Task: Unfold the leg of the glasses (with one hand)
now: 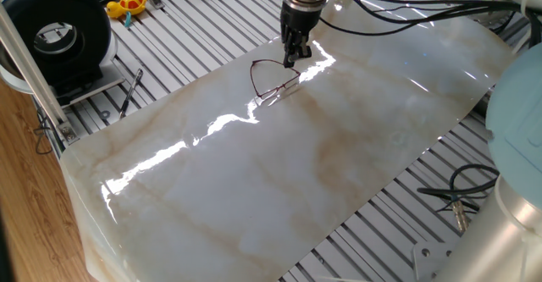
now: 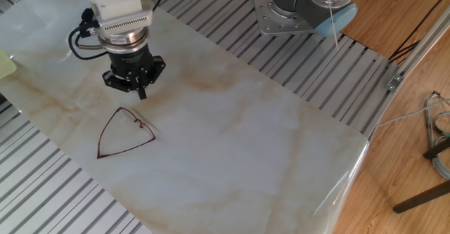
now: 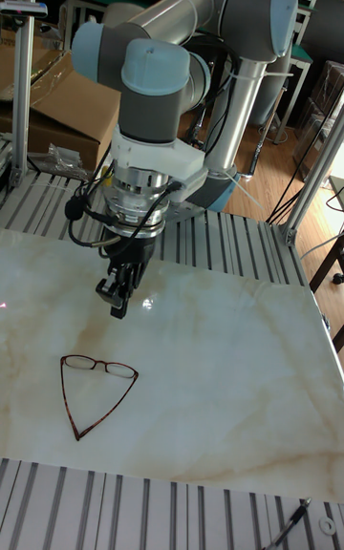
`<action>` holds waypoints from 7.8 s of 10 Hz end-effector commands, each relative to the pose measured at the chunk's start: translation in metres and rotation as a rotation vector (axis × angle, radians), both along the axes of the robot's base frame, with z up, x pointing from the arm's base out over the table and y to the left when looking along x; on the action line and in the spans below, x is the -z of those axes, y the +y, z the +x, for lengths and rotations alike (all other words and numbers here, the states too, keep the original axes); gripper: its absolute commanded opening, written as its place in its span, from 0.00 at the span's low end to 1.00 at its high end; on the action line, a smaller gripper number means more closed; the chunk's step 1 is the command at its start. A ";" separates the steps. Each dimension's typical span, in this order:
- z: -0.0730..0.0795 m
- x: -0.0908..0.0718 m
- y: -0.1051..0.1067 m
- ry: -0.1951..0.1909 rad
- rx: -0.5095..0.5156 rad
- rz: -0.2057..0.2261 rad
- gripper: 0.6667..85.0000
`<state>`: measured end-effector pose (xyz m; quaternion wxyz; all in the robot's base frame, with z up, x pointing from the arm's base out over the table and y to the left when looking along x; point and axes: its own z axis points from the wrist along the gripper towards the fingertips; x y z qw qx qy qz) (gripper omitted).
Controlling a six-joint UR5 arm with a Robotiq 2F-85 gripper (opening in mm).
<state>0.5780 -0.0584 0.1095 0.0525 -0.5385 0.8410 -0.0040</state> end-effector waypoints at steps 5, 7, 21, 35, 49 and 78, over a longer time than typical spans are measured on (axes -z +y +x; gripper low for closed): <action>0.015 -0.003 -0.016 -0.067 0.223 -0.087 0.01; 0.009 -0.003 -0.016 -0.045 0.311 -0.078 0.01; 0.081 0.054 0.005 -0.101 0.252 -0.029 0.01; 0.084 0.070 -0.008 -0.112 0.257 -0.076 0.01; 0.089 0.090 0.030 -0.130 0.249 -0.029 0.01; 0.079 0.071 0.037 -0.098 0.268 -0.005 0.01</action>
